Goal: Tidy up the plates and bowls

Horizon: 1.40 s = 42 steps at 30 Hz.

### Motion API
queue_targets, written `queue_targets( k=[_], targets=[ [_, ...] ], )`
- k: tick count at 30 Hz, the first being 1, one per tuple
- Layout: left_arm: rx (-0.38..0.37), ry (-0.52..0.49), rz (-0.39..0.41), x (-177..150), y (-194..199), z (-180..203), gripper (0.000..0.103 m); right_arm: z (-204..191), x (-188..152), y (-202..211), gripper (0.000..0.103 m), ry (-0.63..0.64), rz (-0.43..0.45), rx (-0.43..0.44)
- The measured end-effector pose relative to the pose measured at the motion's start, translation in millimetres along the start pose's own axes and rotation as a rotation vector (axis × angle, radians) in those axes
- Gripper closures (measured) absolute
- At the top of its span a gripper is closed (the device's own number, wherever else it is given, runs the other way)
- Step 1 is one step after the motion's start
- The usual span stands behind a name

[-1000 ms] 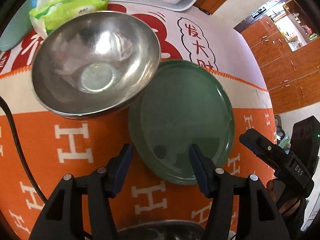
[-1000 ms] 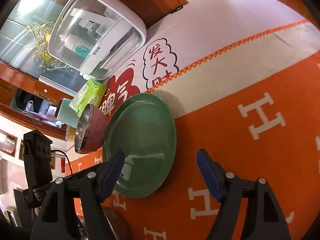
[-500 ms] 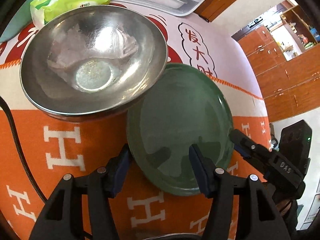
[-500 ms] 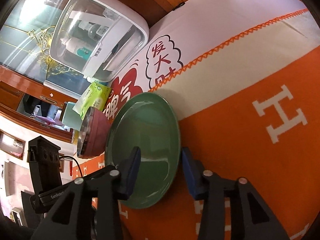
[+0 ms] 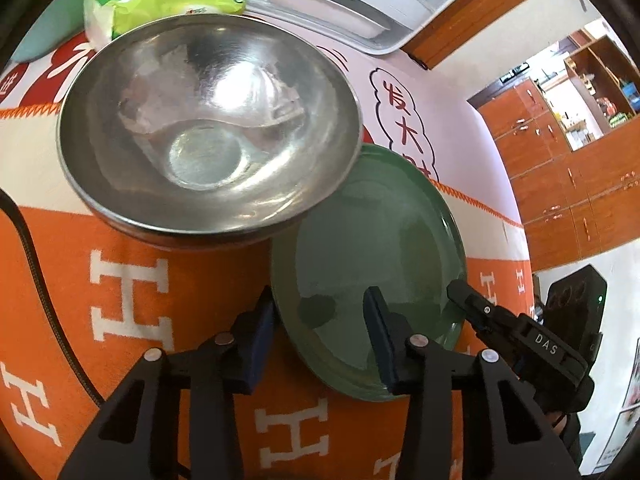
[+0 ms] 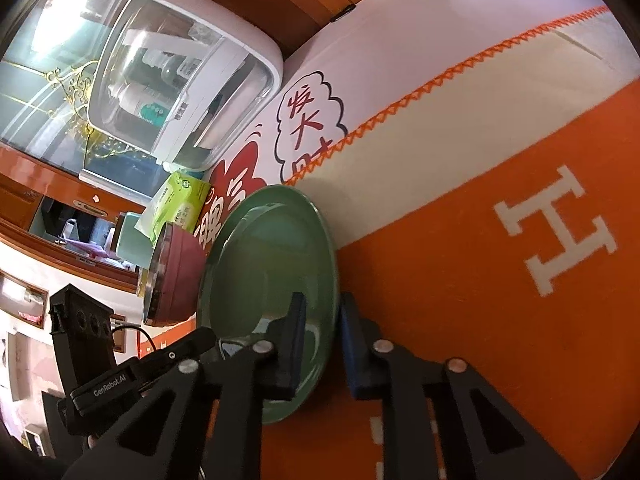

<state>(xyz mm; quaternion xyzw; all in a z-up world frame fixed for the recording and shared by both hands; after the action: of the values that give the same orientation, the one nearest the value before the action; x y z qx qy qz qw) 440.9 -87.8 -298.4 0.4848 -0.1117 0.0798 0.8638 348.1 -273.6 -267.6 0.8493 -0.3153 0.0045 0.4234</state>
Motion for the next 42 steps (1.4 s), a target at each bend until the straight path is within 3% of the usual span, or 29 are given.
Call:
queue_targets(
  k=[14,28,42],
  targets=[
    [0.034,0.057,-0.002,-1.3,-0.3,-10.5,0.088,1.3,-4.5,3.0,0.096,-0.005,0.019,-0.027],
    [0.022,0.032,0.01,-13.8,23.2,2.5,0.09,-8.9,-23.7,33.1,0.096,0.042,0.041,-0.063],
    [-0.037,-0.067,0.096,-24.4,88.0,35.2,0.09,-47.7,-41.6,95.4,0.094,0.13,0.128,-0.094]
  ],
)
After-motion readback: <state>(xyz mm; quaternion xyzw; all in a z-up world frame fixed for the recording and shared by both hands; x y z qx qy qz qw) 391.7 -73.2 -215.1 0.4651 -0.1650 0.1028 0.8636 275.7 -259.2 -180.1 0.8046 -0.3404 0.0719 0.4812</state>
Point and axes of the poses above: each gripper's, at about its wrist camera, not at the fingertips, and y roughly against the way its jaws point, z to its right, x to its top, the point moved 6 cm from there along -y, roughly the way its jaws point, and after that the axes turned 1 degree about -x, right-handed, at the moved point
